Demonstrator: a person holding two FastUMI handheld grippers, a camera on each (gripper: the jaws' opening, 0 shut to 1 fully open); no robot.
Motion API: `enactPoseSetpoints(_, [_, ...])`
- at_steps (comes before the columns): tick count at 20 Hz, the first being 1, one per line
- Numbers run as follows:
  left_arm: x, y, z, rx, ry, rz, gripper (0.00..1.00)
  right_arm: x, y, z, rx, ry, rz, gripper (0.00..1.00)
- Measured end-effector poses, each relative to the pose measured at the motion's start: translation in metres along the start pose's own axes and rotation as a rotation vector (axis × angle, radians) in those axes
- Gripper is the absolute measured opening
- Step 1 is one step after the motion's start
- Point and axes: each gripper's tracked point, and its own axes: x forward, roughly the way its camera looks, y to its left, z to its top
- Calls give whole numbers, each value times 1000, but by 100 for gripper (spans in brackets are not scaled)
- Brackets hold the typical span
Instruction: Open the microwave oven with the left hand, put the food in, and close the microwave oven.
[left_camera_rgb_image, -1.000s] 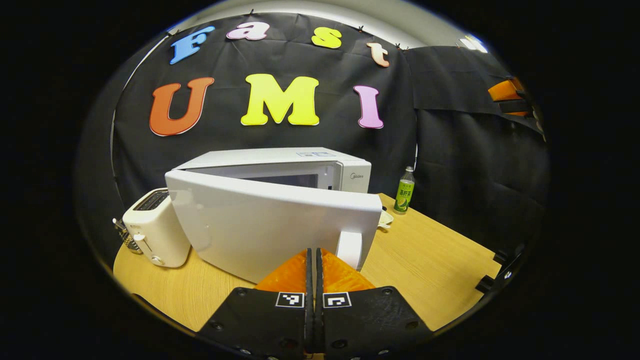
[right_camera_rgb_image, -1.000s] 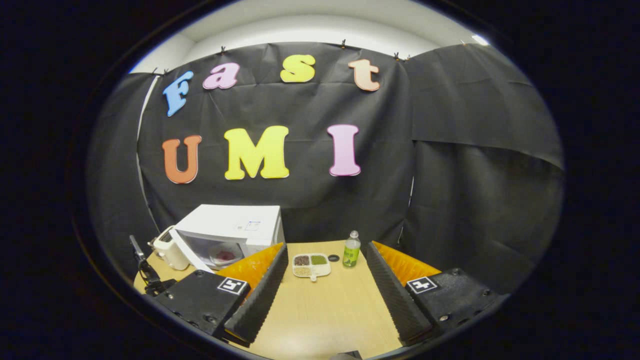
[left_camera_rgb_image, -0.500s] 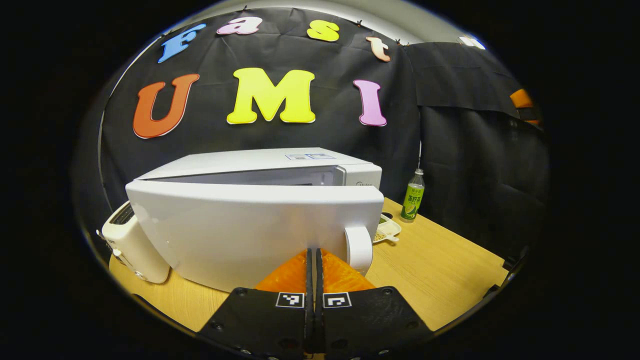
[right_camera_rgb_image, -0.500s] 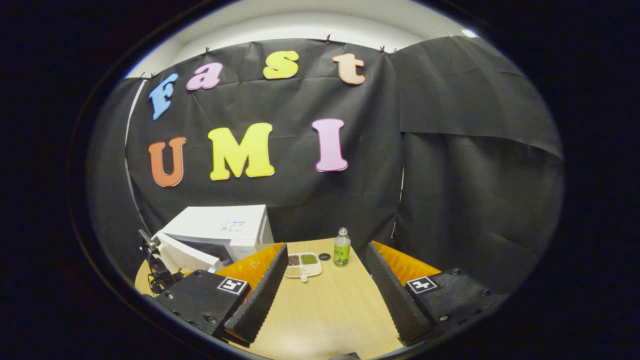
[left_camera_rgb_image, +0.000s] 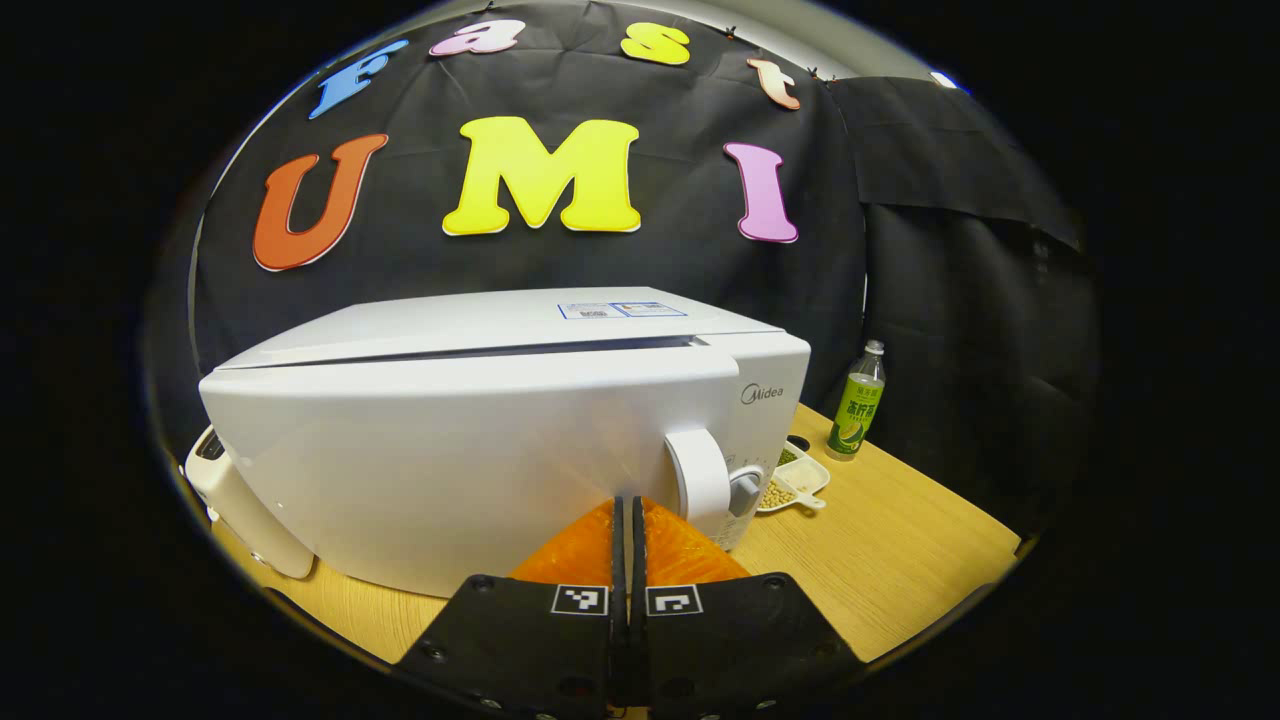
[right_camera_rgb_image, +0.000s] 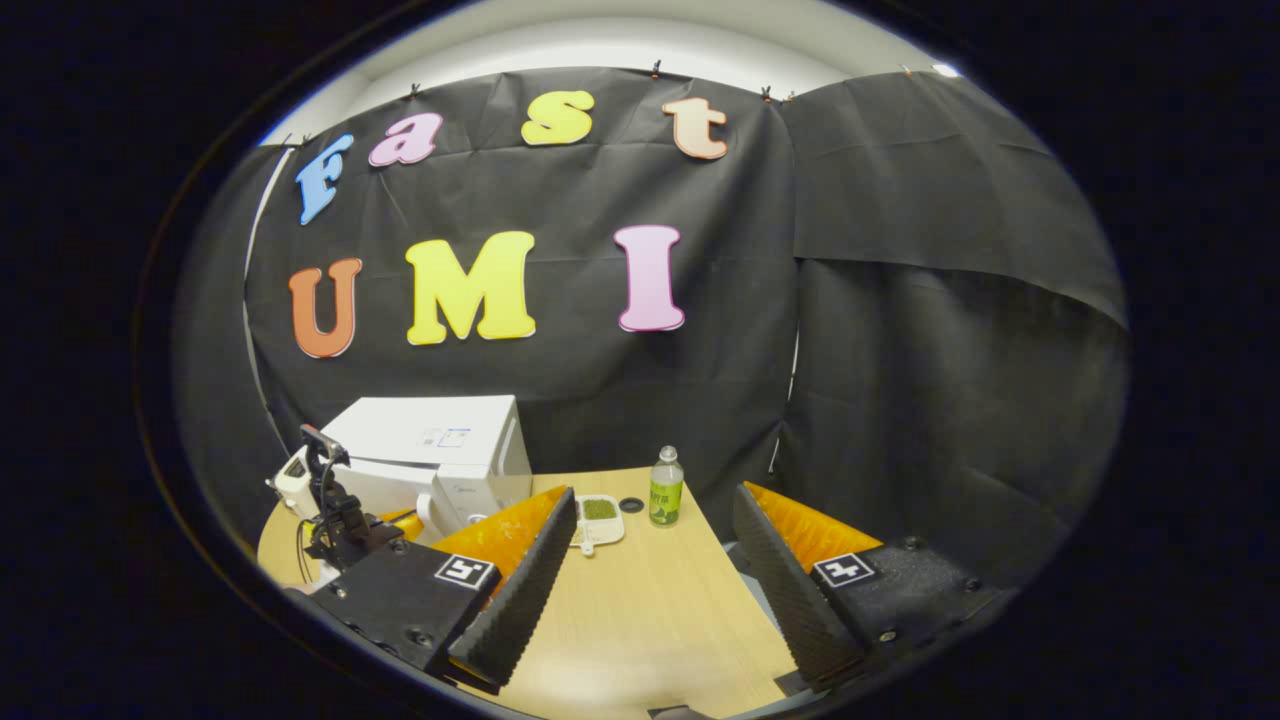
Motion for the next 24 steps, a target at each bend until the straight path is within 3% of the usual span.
enactPoseSetpoints(3, [1, 0, 1, -8, -2, -3, 0, 8, -4, -7, 5, 20, 0, 92])
enactPoseSetpoints(4, [2, 0, 1, -7, -5, -1, 0, 11, -3, -8, 8, 26, 3, 100])
enactPoseSetpoints(12, [12, 4, 1, -30, 35, 32, 0, 20, 12, -7, 3, 35, 42, 100])
enactPoseSetpoints(13, [4, 10, 0, -22, 46, 58, 0, 20, 15, -5, 3, 31, 49, 92])
enactPoseSetpoints(14, [-4, 12, 3, -16, 41, 72, 0, 19, 19, -4, 0, 29, 59, 100])
enactPoseSetpoints(17, [-34, 11, 18, 13, -4, 58, 0, 16, 27, -1, -14, 12, 70, 100])
enactPoseSetpoints(18, [-47, 8, 23, 33, -11, 46, 6, 15, 29, 2, -26, 0, 69, 92])
enactPoseSetpoints(19, [-59, 11, 26, 61, -19, 53, 36, 13, 33, 5, -37, -13, 72, 92])
enactPoseSetpoints(20, [-74, 20, 35, 95, -40, 94, 66, 10, 38, 7, -39, -23, 77, 100])
enactPoseSetpoints(21, [-86, 28, 43, 131, -61, 141, 96, 6, 43, 7, -37, -30, 85, 92])
enactPoseSetpoints(22, [-101, 31, 49, 152, -71, 159, 96, 3, 49, 7, -36, -37, 92, 100])
enactPoseSetpoints(23, [-116, 29, 53, 155, -86, 158, 96, 0, 51, 4, -41, -39, 95, 92])
enactPoseSetpoints(24, [-130, 25, 60, 149, -100, 153, 96, -4, 56, 2, -48, -41, 100, 100])
